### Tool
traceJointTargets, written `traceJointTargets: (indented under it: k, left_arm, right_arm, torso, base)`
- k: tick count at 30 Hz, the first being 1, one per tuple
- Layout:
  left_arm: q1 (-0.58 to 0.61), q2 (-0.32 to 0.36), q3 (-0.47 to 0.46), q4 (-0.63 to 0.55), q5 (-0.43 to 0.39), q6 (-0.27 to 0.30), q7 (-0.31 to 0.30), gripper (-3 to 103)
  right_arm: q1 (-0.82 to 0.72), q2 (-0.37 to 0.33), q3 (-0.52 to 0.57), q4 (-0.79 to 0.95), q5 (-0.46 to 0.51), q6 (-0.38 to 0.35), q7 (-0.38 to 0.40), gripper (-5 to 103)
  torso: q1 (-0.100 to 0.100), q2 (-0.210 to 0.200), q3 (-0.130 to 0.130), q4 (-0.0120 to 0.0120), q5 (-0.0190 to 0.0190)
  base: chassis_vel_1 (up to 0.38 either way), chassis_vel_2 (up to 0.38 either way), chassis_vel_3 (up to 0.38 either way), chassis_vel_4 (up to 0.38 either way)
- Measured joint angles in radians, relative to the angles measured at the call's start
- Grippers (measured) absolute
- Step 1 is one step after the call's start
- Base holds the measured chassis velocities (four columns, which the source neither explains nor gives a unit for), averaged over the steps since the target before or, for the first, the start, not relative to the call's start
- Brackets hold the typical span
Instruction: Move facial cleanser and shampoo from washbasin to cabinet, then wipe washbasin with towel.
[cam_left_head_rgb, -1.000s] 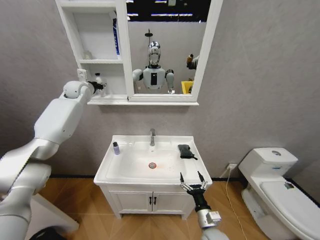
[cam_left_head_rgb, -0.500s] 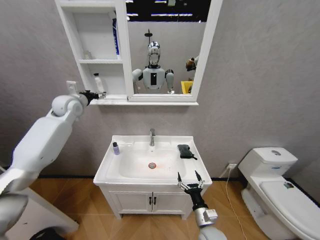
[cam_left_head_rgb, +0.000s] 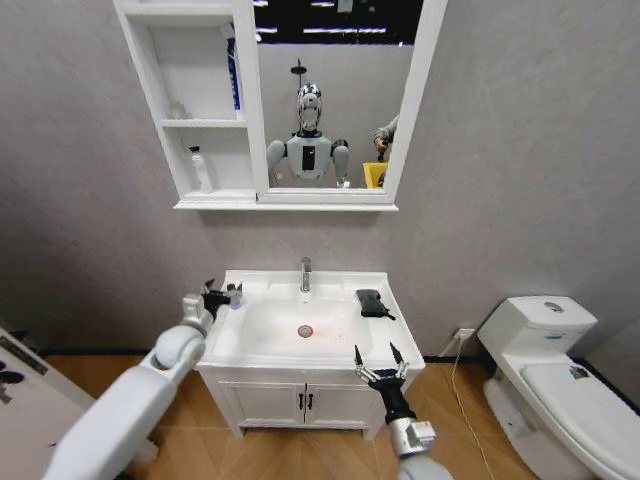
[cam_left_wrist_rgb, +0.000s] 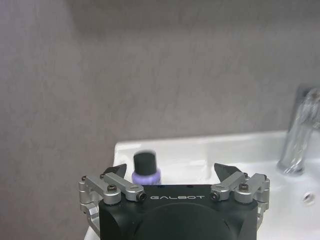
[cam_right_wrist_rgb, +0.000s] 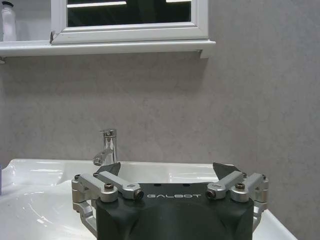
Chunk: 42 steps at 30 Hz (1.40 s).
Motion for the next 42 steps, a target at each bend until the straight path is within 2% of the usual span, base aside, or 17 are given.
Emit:
traceJointTargets:
  k: [1, 2, 7, 21, 29, 31, 34, 36, 37, 41, 42]
  left_arm:
    - [0.0, 0.0, 0.0, 0.0, 0.0, 0.0, 0.0, 99]
    - [-0.021, -0.029, -0.002, 0.075, 0.038, -0.02, 0.019, 99]
    - [-0.067, -0.063, -0.003, 0.193, 0.057, -0.027, 0.037, 99]
    - [-0.17, -0.127, -0.009, 0.377, 0.083, -0.04, 0.078, 99]
    - [-0.226, -0.194, -0.024, 0.496, 0.124, -0.093, 0.108, 97]
    - [-0.241, -0.211, -0.03, 0.534, 0.128, -0.113, 0.13, 86]
    - [-0.244, -0.214, -0.032, 0.543, 0.131, -0.117, 0.135, 81]
    - [-0.246, -0.215, -0.038, 0.554, 0.134, -0.126, 0.15, 70]
    - [-0.246, -0.215, -0.038, 0.554, 0.134, -0.126, 0.15, 70]
    - [-0.244, -0.194, -0.043, 0.544, 0.133, -0.13, 0.16, 48]
    - [-0.244, -0.194, -0.043, 0.544, 0.133, -0.13, 0.16, 48]
  right_arm:
    - [0.0, 0.0, 0.0, 0.0, 0.0, 0.0, 0.0, 100]
    - [-0.007, -0.003, 0.006, 0.005, 0.005, 0.001, 0.001, 100]
    - [-0.021, -0.013, 0.021, 0.009, 0.02, 0.007, 0.001, 100]
    - [-0.018, -0.022, 0.019, 0.005, 0.03, 0.009, 0.001, 100]
    - [-0.017, -0.023, 0.022, -0.001, 0.031, 0.009, 0.001, 100]
    - [-0.019, -0.023, 0.027, -0.002, 0.033, 0.011, 0.001, 100]
    - [-0.021, -0.023, 0.029, -0.003, 0.034, 0.013, 0.001, 100]
    - [-0.027, -0.023, 0.035, -0.008, 0.037, 0.02, 0.001, 100]
    - [-0.027, -0.023, 0.035, -0.008, 0.037, 0.02, 0.001, 100]
    - [-0.03, -0.023, 0.035, -0.008, 0.037, 0.024, 0.0, 100]
    - [-0.03, -0.023, 0.035, -0.008, 0.037, 0.024, 0.0, 100]
  torso:
    - [0.0, 0.0, 0.0, 0.0, 0.0]
    - [0.0, 0.0, 0.0, 0.0, 0.0004]
    - [0.0, 0.0, 0.0, 0.0, 0.0005]
    - [0.0, 0.0, 0.0, 0.0002, 0.0002]
    - [0.0, 0.0, 0.0, 0.0002, 0.0002]
    - [0.0, 0.0, 0.0, 0.0001, 0.0002]
    - [0.0, 0.0, 0.0, 0.0001, 0.0002]
    - [0.0, 0.0, 0.0, 0.0003, 0.0002]
    - [0.0, 0.0, 0.0, 0.0003, 0.0002]
    - [0.0, 0.0, 0.0, 0.0003, 0.0002]
    - [0.0, 0.0, 0.0, 0.0003, 0.0002]
  base:
    - [0.0, 0.0, 0.0, 0.0]
    - [0.0, 0.0, 0.0, 0.0]
    - [0.0, 0.0, 0.0, 0.0]
    - [0.0, 0.0, 0.0, 0.0]
    - [0.0, 0.0, 0.0, 0.0]
    - [0.0, 0.0, 0.0, 0.0]
    - [0.0, 0.0, 0.0, 0.0]
    - [0.0, 0.0, 0.0, 0.0]
    - [0.0, 0.0, 0.0, 0.0]
    - [0.0, 0.0, 0.0, 0.0]
    - [0.0, 0.0, 0.0, 0.0]
